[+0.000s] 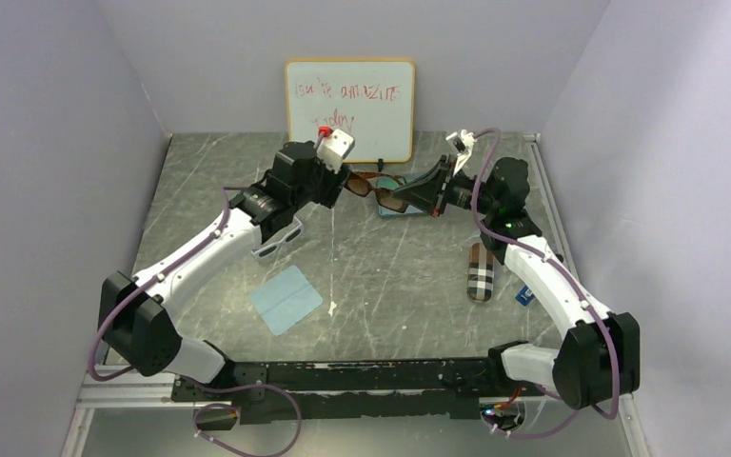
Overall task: Organize the sunglasses
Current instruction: Fold the sunglasses.
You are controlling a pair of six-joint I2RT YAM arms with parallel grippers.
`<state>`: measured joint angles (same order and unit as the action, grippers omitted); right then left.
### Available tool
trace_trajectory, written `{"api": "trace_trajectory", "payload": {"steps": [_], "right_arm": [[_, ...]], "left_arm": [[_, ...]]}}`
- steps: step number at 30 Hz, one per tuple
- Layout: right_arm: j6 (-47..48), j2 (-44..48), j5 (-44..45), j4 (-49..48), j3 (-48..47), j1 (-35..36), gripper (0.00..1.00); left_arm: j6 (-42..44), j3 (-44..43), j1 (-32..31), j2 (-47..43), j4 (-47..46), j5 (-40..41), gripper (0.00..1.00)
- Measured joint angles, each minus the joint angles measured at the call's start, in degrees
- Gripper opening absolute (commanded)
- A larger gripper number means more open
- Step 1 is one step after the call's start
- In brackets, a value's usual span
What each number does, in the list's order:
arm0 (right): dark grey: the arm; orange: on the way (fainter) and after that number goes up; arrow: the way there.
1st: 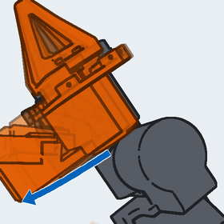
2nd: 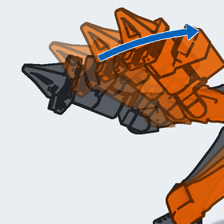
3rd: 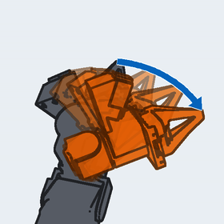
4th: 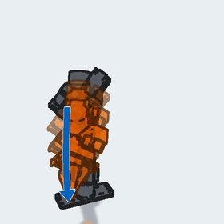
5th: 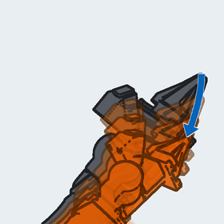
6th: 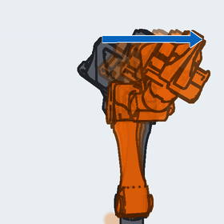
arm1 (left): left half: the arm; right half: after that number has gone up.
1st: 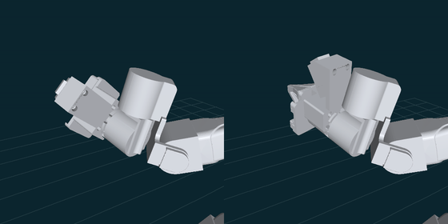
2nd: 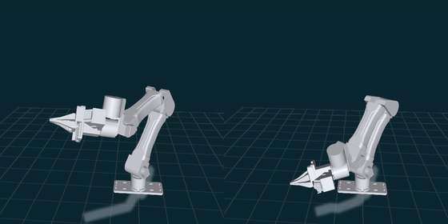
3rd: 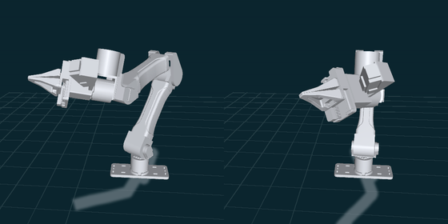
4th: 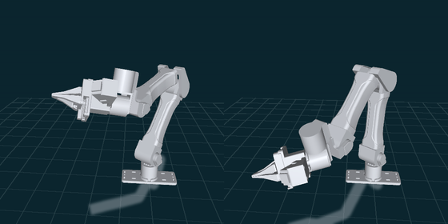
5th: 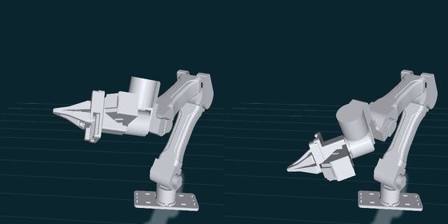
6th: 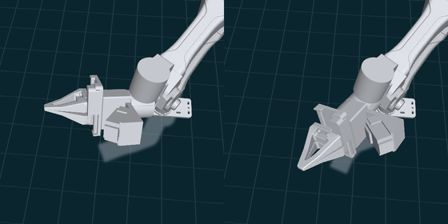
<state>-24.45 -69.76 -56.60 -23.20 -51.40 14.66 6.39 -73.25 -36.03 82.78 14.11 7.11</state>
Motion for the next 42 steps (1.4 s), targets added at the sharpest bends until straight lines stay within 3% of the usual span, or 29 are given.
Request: {"api": "trace_trajectory", "payload": {"steps": [9, 17, 21, 25, 28, 34, 38, 42], "right_arm": [[5.0, 0.0, 0.8, 3.5, -0.1, 0.4, 0.00], [13.5, 0.0, 0.7, 8.1, 0.1, 0.8, 0.00], [25.0, 0.1, 0.1, 12.0, 2.3, 2.0, 0.00], [41.9, 0.1, -0.5, 18.8, 5.6, 4.7, 0.00], [54.3, 0.3, -0.8, 24.7, 6.9, 6.7, 0.00], [72.8, 3.9, -1.6, 33.6, 9.9, 8.1, 0.00], [79.8, 6.1, -2.6, 37.7, 10.3, 8.3, 0.00], [83.0, 6.7, -3.7, 40.2, 10.3, 8.3, 0.00]], "left_arm": [[-1.3, 0.0, 0.1, -0.6, 0.3, -2.1, 0.61], [-0.4, 0.1, 2.9, -2.1, 0.9, -7.5, 0.81], [5.0, 2.1, 4.7, -5.2, 1.1, -16.0, 0.82], [11.1, 3.9, 4.2, -6.6, 1.9, -26.7, 0.83], [13.9, 5.1, 2.4, -5.9, 2.3, -30.1, 0.81], [13.1, 4.0, 0.5, 0.2, 2.5, -26.0, 0.77], [11.5, 4.0, 0.8, 3.2, 2.0, -18.3, 0.76], [10.3, 4.0, 0.8, 4.2, 1.6, -15.6, 0.76]]}}
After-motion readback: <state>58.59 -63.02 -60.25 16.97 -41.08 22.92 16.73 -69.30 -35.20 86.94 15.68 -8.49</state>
